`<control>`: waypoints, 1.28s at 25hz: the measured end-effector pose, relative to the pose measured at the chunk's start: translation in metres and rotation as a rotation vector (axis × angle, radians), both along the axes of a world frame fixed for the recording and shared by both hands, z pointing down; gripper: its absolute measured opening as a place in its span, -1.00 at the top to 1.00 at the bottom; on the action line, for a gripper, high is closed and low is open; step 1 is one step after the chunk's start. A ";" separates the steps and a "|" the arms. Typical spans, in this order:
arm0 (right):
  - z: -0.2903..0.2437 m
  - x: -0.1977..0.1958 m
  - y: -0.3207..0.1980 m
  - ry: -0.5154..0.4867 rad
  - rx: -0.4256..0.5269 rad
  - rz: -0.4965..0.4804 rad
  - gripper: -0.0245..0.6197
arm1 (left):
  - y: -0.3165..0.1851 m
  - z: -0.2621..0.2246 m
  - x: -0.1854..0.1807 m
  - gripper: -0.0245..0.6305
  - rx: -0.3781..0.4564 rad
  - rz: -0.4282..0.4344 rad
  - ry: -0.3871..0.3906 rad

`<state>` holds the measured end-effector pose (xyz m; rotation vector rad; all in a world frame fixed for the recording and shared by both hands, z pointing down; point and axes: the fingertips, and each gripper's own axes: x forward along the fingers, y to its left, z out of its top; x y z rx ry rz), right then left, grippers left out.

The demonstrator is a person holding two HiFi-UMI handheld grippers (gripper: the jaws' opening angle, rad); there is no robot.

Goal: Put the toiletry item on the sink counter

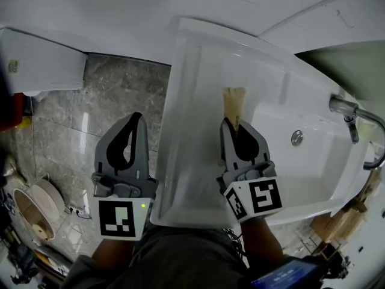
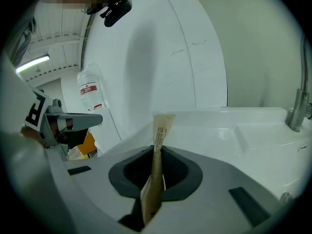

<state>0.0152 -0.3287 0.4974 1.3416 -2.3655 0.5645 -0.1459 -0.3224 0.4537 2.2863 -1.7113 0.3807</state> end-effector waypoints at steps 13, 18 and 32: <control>0.007 -0.009 -0.002 0.009 -0.023 -0.024 0.80 | -0.005 0.000 -0.004 0.89 -0.006 0.001 0.003; 0.004 -0.003 -0.004 0.007 -0.016 -0.021 0.76 | -0.007 -0.005 0.002 0.89 0.004 0.010 0.002; -0.033 0.005 0.001 -0.006 0.064 -0.015 0.76 | 0.004 -0.037 0.026 0.89 0.061 0.038 0.030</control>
